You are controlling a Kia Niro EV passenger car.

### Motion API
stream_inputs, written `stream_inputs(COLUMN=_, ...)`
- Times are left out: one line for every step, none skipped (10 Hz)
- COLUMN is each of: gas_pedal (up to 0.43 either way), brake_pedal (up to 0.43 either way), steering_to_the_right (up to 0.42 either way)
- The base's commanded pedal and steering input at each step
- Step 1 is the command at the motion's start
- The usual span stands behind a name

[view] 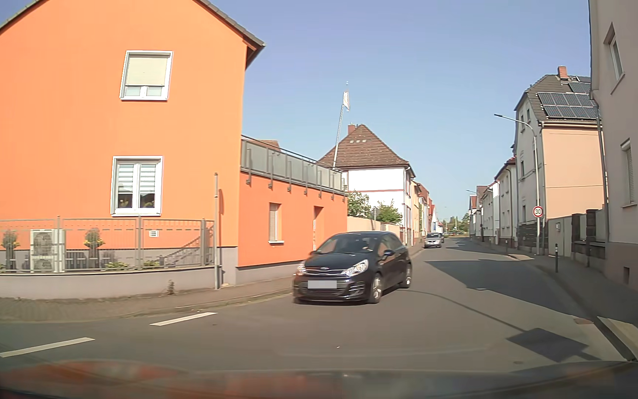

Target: Follow the waypoints while adhering to traffic rules and regulations

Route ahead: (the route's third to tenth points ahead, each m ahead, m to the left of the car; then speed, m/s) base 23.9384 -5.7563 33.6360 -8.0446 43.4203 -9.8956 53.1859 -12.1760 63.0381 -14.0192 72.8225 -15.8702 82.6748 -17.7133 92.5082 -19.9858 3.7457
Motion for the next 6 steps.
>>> stream_inputs(gas_pedal=0.177, brake_pedal=0.024, steering_to_the_right=0.464)
stream_inputs(gas_pedal=0.177, brake_pedal=0.03, steering_to_the_right=0.426)
stream_inputs(gas_pedal=0.189, brake_pedal=0.03, steering_to_the_right=0.398)
stream_inputs(gas_pedal=0.197, brake_pedal=0.037, steering_to_the_right=0.353)
stream_inputs(gas_pedal=0.197, brake_pedal=0.03, steering_to_the_right=0.321)
stream_inputs(gas_pedal=0.197, brake_pedal=0.03, steering_to_the_right=0.271)
